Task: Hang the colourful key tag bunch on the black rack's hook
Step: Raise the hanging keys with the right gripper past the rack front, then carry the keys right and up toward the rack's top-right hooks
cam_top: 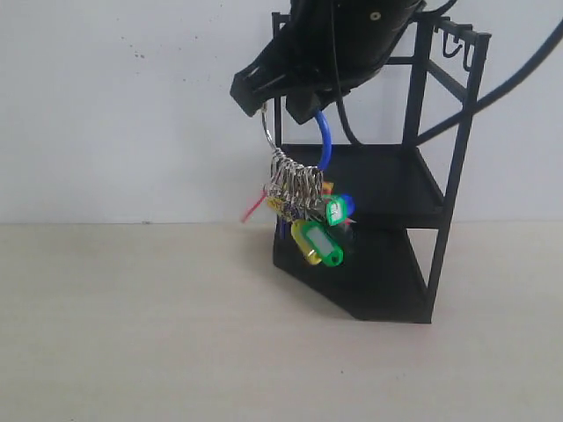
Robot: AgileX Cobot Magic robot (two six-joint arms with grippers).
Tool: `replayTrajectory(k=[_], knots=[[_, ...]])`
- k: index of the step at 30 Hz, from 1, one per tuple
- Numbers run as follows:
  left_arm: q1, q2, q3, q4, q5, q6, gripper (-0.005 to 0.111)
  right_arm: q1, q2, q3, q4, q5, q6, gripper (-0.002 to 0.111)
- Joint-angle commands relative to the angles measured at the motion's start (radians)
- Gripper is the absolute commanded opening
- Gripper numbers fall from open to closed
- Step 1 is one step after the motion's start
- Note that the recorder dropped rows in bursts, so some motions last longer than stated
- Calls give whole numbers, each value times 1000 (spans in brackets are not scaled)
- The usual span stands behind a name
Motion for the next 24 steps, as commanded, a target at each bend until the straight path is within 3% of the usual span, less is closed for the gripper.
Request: replayTrajectory(k=[1, 6, 12, 15, 18, 20, 24], knots=[[3, 4, -2, -7, -7, 0, 4, -2, -73, 0, -5, -1, -6, 0], [3, 4, -2, -7, -7, 0, 4, -2, -193, 115, -25, -28, 29, 0], [3, 4, -2, -7, -7, 0, 4, -2, -419, 440, -142, -229, 217, 0], [3, 4, -2, -7, -7, 0, 4, -2, -534, 619, -259, -355, 428, 0], [3, 4, -2, -7, -7, 0, 4, -2, -693, 917, -586, -505, 884, 0], [3, 4, -2, -7, -7, 0, 4, -2, -731, 1051, -699, -558, 1065, 0], [3, 4, -2, -7, -7, 0, 4, -2, -715, 1124, -749, -699, 1195, 0]])
